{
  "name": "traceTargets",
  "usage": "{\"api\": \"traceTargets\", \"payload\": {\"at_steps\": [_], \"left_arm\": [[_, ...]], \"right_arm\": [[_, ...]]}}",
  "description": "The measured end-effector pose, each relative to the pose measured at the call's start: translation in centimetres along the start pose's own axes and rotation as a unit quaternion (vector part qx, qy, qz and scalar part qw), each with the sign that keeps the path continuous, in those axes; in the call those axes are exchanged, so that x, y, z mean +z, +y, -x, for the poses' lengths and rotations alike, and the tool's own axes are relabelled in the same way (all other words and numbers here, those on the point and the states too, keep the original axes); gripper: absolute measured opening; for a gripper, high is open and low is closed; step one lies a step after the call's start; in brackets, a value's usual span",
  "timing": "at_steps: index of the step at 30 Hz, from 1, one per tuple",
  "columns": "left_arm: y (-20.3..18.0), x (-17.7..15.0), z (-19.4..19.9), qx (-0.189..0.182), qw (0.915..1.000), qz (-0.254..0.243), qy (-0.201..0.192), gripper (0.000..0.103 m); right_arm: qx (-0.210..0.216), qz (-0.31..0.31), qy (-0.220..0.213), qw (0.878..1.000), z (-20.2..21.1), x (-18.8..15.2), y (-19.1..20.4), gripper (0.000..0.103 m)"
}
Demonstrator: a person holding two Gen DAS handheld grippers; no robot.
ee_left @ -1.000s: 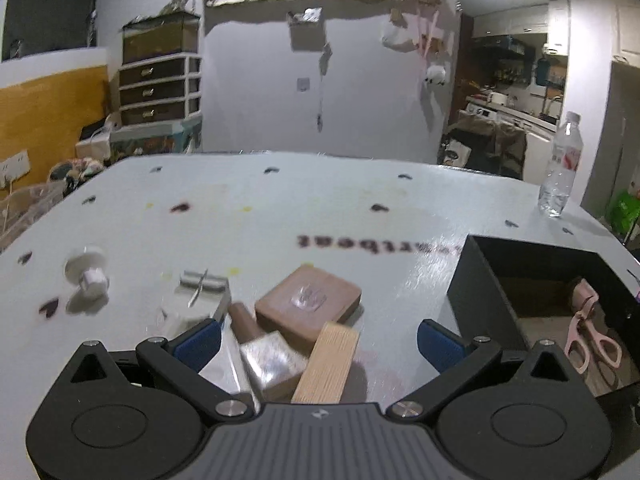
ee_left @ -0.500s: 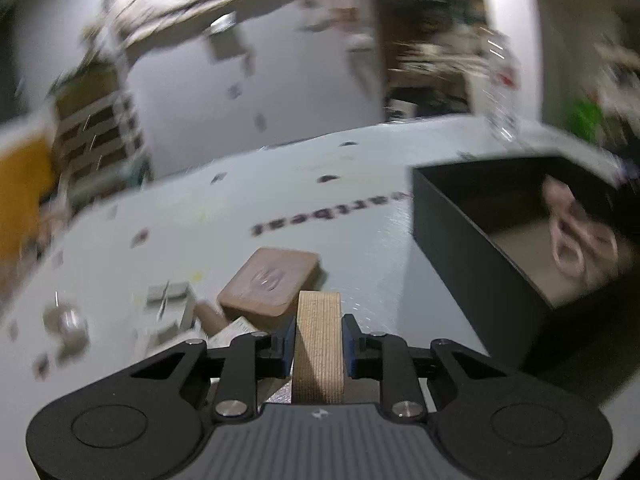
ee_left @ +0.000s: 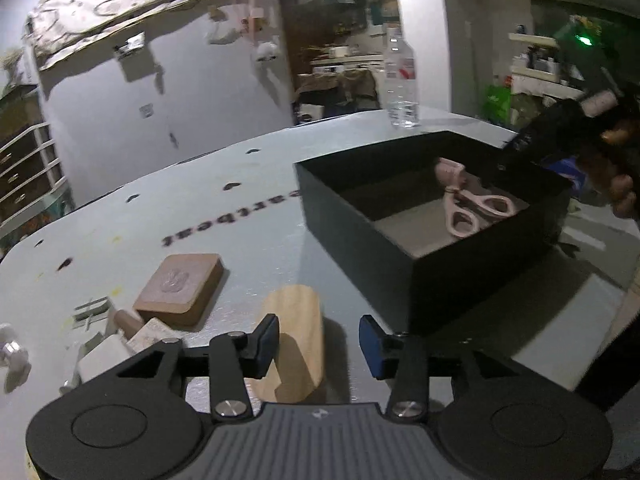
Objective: Organize rigid objects
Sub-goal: 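Grasp the wooden oval block with the left tool, then lower the wooden oval block into the black box and open the left tool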
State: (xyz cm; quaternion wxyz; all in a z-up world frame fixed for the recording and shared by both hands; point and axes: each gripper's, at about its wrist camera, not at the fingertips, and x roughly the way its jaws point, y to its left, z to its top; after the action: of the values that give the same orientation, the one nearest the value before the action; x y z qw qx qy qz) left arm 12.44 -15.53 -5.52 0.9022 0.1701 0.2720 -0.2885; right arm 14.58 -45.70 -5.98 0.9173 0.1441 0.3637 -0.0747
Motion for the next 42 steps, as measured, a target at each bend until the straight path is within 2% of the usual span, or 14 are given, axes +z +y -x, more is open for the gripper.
{"api": "traceTargets", "payload": {"at_steps": [11,17,20,21,22,24,27,35,38,42], "left_arm": [[2.1,-0.8,0.3,0.048,0.9983,0.009,0.032,0.048],[4.7,-1.7,0.1,0.111,0.9901,0.053,0.068,0.049],[5.4,-1.6,0.2,0.107,0.987,0.099,0.069,0.052],[5.6,-1.5,0.2,0.099,0.9861,0.115,0.067,0.065],[5.7,-1.3,0.2,0.092,0.984,0.138,0.065,0.084],[5.9,-0.8,0.2,0.079,0.9781,0.183,0.059,0.096],[5.7,0.2,-0.6,0.074,0.9698,0.225,0.06,0.096],[5.4,1.3,-2.9,0.121,0.9492,0.283,0.066,0.092],[5.2,1.3,-3.7,0.137,0.9468,0.282,0.072,0.089],[4.7,1.1,-4.0,0.149,0.9511,0.26,0.075,0.088]], "right_arm": [[0.001,-0.002,0.001,1.0,-0.1,0.0,-0.1,0.012],[0.001,-0.001,0.001,1.0,-0.1,0.0,-0.1,0.012],[0.001,-0.002,0.001,1.0,-0.1,0.0,-0.1,0.012],[0.001,-0.002,0.001,1.0,-0.1,0.0,-0.1,0.012],[0.001,-0.002,0.001,1.0,-0.1,0.0,-0.1,0.012],[0.001,-0.002,0.001,1.0,-0.1,0.0,-0.1,0.012],[0.001,-0.001,0.001,1.0,-0.1,0.0,-0.1,0.012],[0.0,0.003,0.0,1.0,-0.2,0.0,0.0,0.012],[0.002,0.002,0.0,1.0,-0.2,-0.1,-0.1,0.012],[0.003,0.002,0.0,1.0,-0.1,-0.1,-0.1,0.012]]}}
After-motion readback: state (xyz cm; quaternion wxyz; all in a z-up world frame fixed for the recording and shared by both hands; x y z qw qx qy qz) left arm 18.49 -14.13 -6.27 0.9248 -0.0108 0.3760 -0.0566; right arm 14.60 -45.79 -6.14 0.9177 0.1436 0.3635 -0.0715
